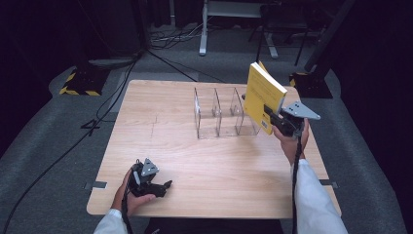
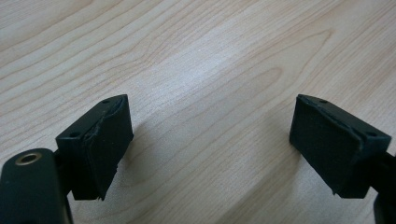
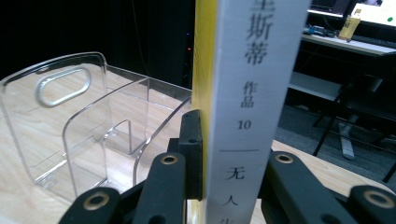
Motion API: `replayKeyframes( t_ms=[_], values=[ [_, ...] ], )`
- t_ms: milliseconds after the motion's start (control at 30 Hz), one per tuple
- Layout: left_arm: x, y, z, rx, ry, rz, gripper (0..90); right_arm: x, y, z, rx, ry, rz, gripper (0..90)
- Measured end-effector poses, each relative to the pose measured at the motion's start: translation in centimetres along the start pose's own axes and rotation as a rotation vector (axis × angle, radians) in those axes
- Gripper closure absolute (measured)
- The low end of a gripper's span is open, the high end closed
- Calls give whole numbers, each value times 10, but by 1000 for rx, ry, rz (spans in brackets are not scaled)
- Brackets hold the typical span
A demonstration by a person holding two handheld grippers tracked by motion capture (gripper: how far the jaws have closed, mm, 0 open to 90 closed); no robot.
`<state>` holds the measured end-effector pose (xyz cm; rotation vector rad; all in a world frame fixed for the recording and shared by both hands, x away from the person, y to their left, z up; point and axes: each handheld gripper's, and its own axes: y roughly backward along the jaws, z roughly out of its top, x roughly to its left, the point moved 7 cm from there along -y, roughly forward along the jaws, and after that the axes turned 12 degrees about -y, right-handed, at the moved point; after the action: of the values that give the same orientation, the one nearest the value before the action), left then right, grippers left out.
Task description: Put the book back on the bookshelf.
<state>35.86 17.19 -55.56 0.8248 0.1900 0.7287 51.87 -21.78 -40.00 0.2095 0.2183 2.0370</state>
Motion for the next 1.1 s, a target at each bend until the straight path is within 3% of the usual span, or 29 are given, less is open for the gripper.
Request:
replayKeyframes(
  t_ms=[700, 1100],
  values=[
    [0, 0, 0, -4, -2, 5, 138, 2, -51, -5, 19, -18, -56, 762],
    [0, 0, 0, 0, -9, 16, 145, 6, -72, -21, 46, -9, -69, 762]
  ],
)
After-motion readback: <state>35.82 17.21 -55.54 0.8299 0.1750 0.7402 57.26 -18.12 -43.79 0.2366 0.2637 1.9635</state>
